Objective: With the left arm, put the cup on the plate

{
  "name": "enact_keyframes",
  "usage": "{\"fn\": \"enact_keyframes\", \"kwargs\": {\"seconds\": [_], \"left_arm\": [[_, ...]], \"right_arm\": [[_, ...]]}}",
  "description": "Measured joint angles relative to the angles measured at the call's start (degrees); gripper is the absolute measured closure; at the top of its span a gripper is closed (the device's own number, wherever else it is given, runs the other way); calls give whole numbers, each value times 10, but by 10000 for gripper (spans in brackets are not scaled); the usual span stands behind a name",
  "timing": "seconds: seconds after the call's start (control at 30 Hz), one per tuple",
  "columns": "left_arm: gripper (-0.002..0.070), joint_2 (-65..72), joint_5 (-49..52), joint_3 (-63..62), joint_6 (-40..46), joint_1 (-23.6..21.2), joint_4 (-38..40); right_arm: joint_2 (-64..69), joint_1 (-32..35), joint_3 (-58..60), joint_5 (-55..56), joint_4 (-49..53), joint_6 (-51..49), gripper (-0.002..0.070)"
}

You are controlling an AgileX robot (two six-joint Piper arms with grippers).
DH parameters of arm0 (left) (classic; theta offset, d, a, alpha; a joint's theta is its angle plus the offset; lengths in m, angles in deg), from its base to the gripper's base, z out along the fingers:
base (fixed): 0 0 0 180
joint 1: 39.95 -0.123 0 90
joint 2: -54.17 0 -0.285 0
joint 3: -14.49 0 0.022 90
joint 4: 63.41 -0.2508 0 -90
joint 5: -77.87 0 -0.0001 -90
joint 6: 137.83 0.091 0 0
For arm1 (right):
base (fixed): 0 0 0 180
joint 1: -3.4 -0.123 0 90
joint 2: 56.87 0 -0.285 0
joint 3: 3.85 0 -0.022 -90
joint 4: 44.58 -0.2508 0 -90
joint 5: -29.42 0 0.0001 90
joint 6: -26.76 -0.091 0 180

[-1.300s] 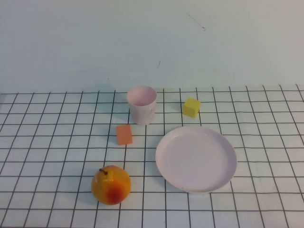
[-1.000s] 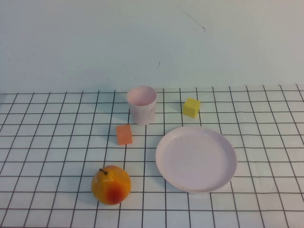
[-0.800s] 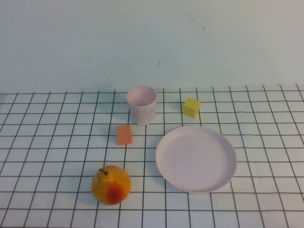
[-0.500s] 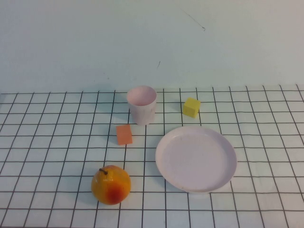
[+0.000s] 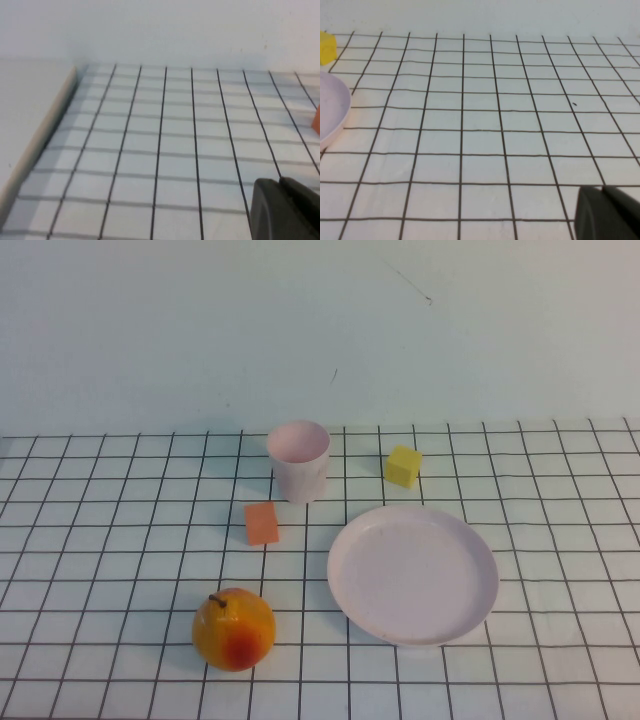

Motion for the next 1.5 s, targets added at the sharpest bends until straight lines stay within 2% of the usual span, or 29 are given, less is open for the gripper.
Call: {"fn": "enact_keyframes", "kwargs": {"seconds": [0.13,0.23,0.4,0.57,0.7,0.87,1.07,1.2,1.4,1.5], "left_arm": [[678,0,-91,1,0,0,-47],[678,0,-200,1,0,0,-90],[678,0,-359,1,0,0,-116],[678,0,-443,1,0,0,-120],[678,-1,-454,1,-6,0,-119],[678,-1,-420,-2,-41,0,-72],[678,10,-145,-150,-59,0,-56],[678,71,-12,-257,-61,0,-52],[677,183,24,-307,-61,0,-46],[677,239,64,-327,-43,0,-10]], "right_arm": [[0,0,0,0,0,0,678],[0,0,0,0,0,0,678],[0,0,0,0,0,0,678],[0,0,0,0,0,0,678],[0,0,0,0,0,0,678],[0,0,0,0,0,0,678],[0,0,0,0,0,0,678],[0,0,0,0,0,0,678],[0,0,0,0,0,0,678],[0,0,0,0,0,0,678]]}}
